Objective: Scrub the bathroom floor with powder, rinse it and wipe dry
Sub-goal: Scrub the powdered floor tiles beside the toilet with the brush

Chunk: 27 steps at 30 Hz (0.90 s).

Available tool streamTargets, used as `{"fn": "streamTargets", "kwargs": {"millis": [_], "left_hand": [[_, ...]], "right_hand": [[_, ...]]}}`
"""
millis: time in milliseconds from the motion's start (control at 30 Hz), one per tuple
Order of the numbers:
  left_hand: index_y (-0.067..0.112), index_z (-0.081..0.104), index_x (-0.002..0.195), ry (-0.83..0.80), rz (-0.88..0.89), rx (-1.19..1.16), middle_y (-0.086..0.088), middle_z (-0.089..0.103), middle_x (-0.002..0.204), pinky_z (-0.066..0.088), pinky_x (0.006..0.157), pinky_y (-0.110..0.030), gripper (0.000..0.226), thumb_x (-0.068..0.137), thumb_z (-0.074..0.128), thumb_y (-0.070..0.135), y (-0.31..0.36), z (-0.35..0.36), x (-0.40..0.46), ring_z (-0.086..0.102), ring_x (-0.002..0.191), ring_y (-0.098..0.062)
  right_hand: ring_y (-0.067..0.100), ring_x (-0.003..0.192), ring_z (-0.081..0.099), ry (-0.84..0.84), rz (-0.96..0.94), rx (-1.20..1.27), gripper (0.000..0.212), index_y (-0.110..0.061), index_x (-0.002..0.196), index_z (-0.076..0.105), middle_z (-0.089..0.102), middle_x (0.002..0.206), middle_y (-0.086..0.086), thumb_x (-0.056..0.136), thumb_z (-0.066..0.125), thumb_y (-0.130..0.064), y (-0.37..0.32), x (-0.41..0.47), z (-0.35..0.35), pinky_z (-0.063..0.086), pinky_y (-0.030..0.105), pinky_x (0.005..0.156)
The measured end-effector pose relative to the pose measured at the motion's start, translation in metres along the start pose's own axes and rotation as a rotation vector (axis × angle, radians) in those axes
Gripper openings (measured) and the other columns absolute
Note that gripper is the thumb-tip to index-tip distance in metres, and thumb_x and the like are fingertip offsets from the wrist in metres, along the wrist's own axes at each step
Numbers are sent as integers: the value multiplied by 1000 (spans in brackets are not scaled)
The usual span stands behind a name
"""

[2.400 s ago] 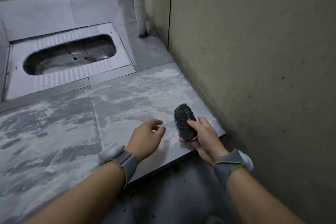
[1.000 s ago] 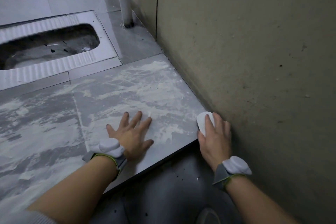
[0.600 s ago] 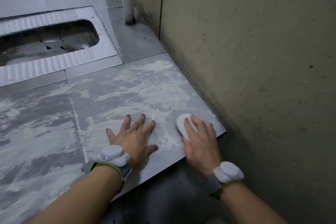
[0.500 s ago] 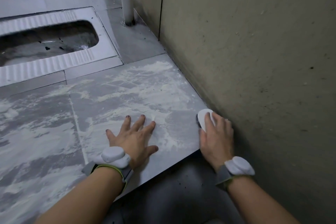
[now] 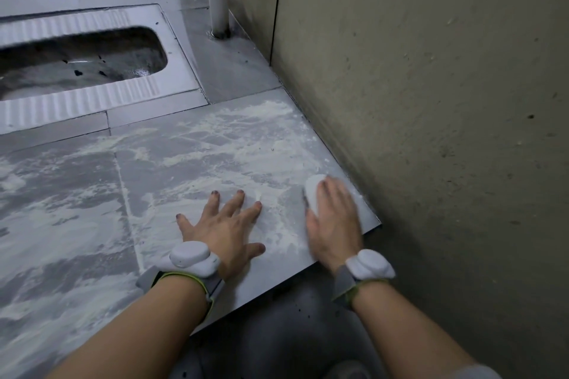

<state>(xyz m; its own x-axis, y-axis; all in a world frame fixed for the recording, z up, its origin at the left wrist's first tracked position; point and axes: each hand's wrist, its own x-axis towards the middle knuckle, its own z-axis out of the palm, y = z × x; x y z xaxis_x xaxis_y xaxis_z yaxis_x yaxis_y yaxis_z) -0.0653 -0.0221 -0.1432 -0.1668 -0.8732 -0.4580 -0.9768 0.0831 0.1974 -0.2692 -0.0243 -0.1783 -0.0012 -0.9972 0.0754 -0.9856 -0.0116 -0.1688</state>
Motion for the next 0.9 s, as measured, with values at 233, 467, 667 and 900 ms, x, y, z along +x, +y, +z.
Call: {"fn": "streamTargets", "kwargs": {"millis": [233,467,667,900], "left_hand": [[54,1,144,-3,6,5,19,-9,158,13,107,-70,76,83,45,71,-1,0,-1,-13,147,-22],[55,2,143,-4,18,-2,19,-7,159,15,108,-68,78,81,46,72,-1,-3,-2,-10,147,-21],[51,10,146,181,19,-79,15,8,160,24,112,-55,71,87,47,63,-38,-25,17,8,147,-15],[61,-3,140,17,-83,-16,17,-13,158,20,103,-72,92,70,54,79,-62,-33,50,-10,147,-26]], "right_hand": [[38,129,50,65,-200,-110,59,9,130,53,50,139,25,101,25,-34,59,-9,-10,28,37,112],[29,139,39,21,-232,-84,58,1,141,43,42,149,17,98,28,-33,-20,-9,4,28,38,115],[35,130,49,33,-169,-167,53,0,138,48,50,142,20,94,34,-27,39,14,-11,31,38,115],[24,145,27,-56,-277,-144,54,-8,148,34,30,156,9,100,29,-32,-22,17,3,6,28,118]]}}
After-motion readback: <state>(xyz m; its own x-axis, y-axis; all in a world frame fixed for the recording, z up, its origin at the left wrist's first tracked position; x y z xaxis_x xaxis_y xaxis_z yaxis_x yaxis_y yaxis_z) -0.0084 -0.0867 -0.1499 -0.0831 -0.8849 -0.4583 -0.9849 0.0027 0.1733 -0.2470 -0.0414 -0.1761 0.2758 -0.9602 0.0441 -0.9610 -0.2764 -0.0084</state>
